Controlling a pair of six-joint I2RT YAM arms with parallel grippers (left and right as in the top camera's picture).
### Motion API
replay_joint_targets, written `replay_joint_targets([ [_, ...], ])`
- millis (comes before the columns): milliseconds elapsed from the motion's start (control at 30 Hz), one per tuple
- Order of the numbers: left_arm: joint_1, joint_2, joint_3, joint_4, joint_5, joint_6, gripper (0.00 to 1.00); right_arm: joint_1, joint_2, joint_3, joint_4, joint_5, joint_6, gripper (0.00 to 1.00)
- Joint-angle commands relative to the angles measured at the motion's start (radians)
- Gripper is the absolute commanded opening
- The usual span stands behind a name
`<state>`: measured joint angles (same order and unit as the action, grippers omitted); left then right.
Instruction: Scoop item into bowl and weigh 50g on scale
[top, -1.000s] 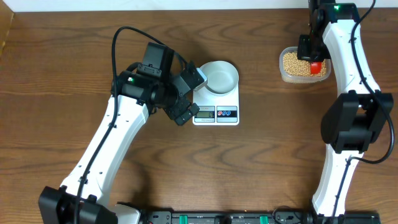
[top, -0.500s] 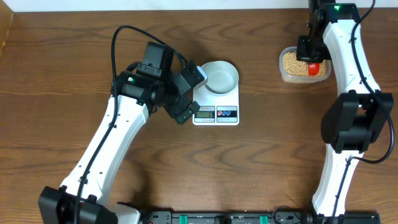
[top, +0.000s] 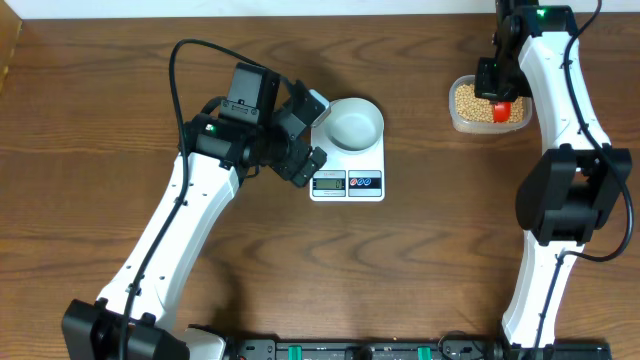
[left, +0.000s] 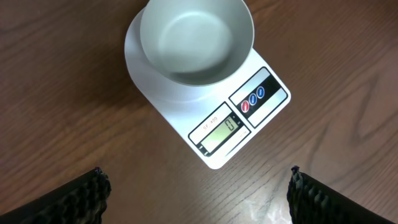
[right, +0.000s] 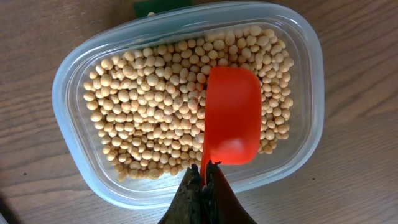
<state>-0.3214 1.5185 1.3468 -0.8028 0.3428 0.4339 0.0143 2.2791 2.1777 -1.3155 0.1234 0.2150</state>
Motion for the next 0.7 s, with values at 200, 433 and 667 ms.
replay_joint_targets([
  [200, 0.002, 0.012, -0.008, 0.005, 0.016, -0.047, 0.93, -0.007, 0.016, 0.012, -0.005, -0.025, -0.014, 0.01],
  [433, 0.002, 0.012, -0.008, 0.003, 0.016, -0.047, 0.93, -0.007, 0.016, 0.012, -0.011, -0.025, -0.014, 0.01],
  [667, 0.002, 0.012, -0.008, 0.001, 0.016, -0.047, 0.93, -0.007, 0.016, 0.012, -0.012, -0.025, -0.014, 0.01],
])
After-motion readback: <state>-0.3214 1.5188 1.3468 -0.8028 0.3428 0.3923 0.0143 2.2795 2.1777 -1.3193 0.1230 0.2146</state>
